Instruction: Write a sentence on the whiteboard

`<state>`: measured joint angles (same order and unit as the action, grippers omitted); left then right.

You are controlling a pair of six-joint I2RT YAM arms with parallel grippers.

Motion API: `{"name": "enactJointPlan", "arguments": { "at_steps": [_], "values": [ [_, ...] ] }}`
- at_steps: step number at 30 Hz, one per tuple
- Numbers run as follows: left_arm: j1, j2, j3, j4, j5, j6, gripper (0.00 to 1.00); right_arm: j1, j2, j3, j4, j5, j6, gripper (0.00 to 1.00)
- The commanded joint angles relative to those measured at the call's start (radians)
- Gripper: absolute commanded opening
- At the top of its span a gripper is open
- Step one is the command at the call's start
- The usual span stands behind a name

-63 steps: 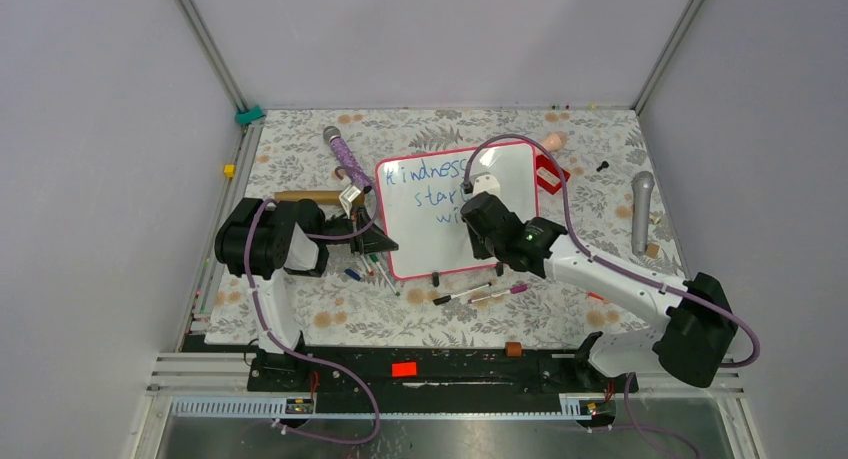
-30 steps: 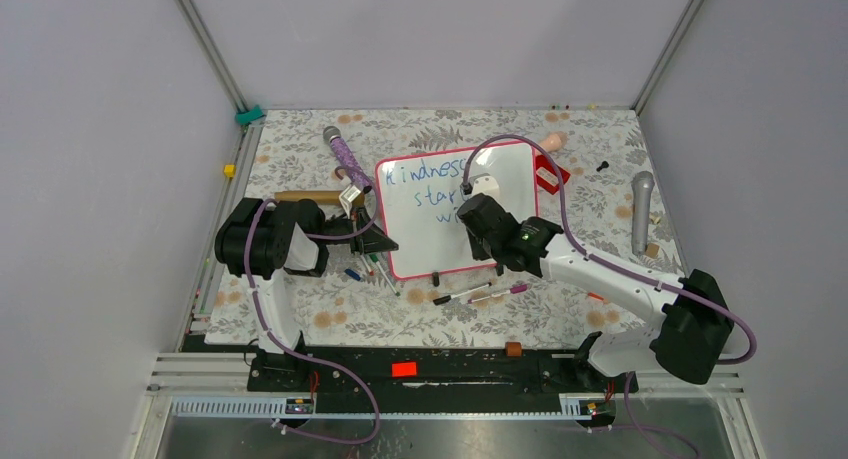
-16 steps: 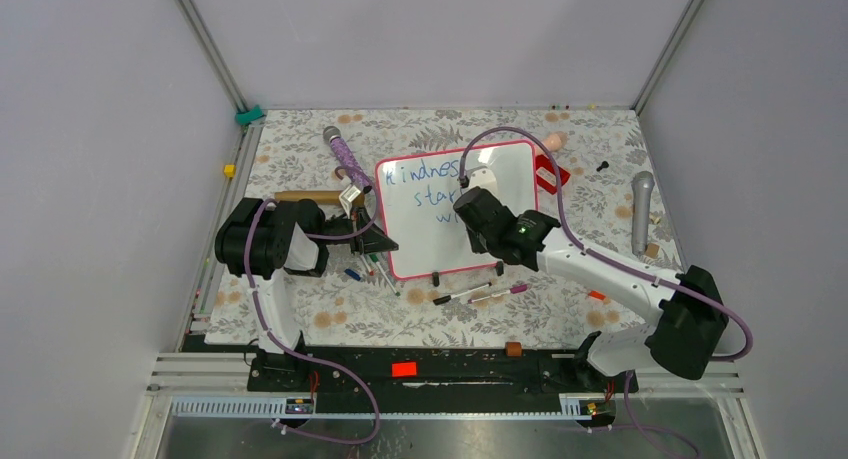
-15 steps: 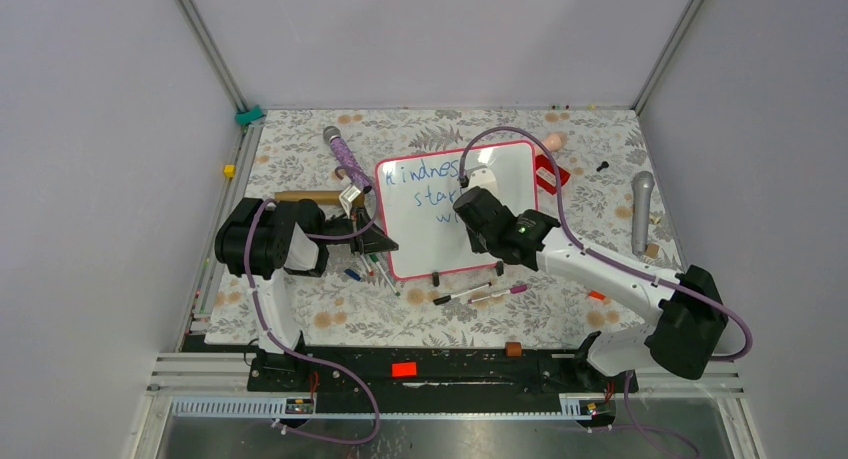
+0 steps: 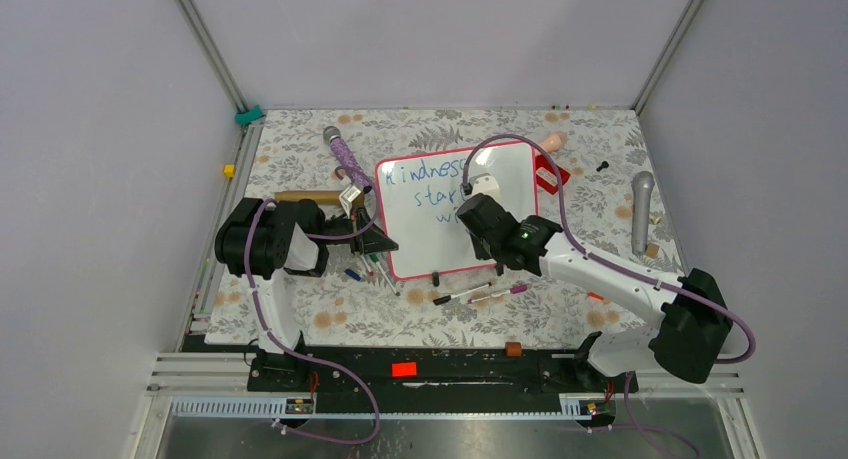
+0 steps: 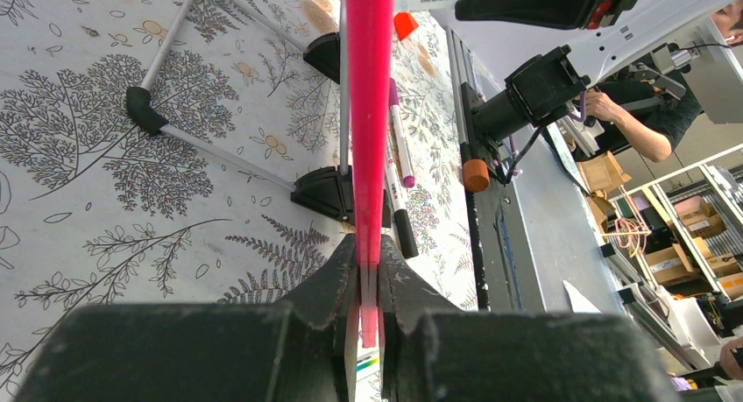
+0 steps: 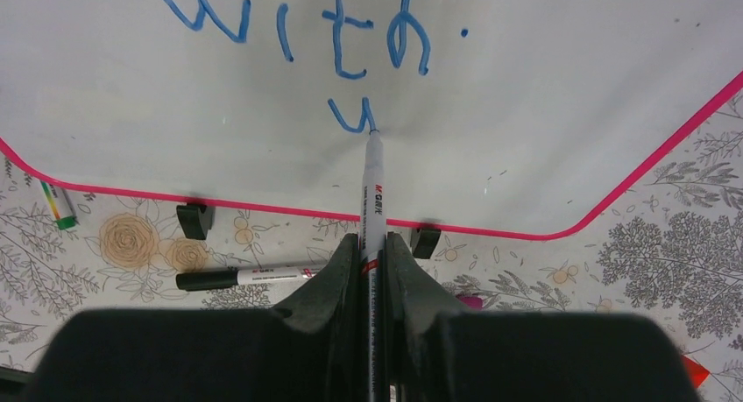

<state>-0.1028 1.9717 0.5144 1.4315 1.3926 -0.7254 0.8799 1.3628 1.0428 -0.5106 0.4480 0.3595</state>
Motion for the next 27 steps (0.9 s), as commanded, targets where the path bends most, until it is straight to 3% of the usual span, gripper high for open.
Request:
{"name": "enactJointPlan", "arguments": {
  "at_steps": [1,19,27],
  "values": [
    [-0.003,0.01,-0.002,0.044,0.025,0.034,0.0,-0.012,-0.022,-0.039,0.007,-0.026,0.029,0.0],
    [-0.001,0.008,-0.004,0.044,0.025,0.035,0.0,-0.01,0.005,-0.002,0.055,-0.072,0.041,0.0],
    [-0.003,0.007,-0.004,0.044,0.025,0.035,0.0,-0.01,-0.064,-0.01,0.053,-0.091,0.04,0.0]
  ]
}}
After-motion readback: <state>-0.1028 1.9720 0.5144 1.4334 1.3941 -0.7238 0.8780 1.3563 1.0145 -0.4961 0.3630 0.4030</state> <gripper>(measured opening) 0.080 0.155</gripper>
